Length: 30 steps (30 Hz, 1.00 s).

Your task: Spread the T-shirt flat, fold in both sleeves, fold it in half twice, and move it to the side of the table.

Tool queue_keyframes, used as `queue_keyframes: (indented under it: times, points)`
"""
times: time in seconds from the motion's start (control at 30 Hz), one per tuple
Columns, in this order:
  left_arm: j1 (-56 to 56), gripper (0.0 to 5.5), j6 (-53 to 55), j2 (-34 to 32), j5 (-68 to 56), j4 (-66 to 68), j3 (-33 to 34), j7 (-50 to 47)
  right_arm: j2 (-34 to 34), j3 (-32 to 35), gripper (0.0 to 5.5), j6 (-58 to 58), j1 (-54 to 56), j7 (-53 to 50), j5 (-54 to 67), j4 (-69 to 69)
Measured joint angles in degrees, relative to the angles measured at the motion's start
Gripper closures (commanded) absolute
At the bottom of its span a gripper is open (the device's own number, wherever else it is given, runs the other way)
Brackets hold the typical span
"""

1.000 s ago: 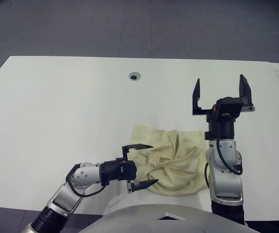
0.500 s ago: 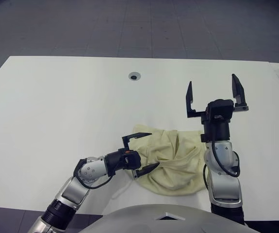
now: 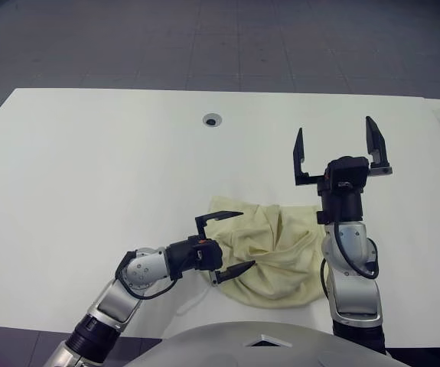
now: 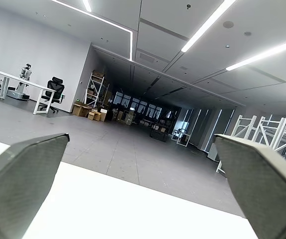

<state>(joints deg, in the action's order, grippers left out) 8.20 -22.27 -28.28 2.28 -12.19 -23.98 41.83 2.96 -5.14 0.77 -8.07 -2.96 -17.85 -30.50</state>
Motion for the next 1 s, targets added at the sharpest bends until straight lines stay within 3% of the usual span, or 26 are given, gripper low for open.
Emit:
queue_keyframes:
  times: [0.7,1.0]
  points:
    - [0.0,0.1,-1.3,-0.7,3.2,3.5,-1.3,0.2,0.1,-1.1,0.13,0.0,0.0,0.4,-0.2,0.0]
    - [-0.2,1.52,-1.4,-0.7,3.2,4.1,-1.3,0.5,0.2,-1.1,0.1,0.0,0.0,0.4,-0.3,-0.2]
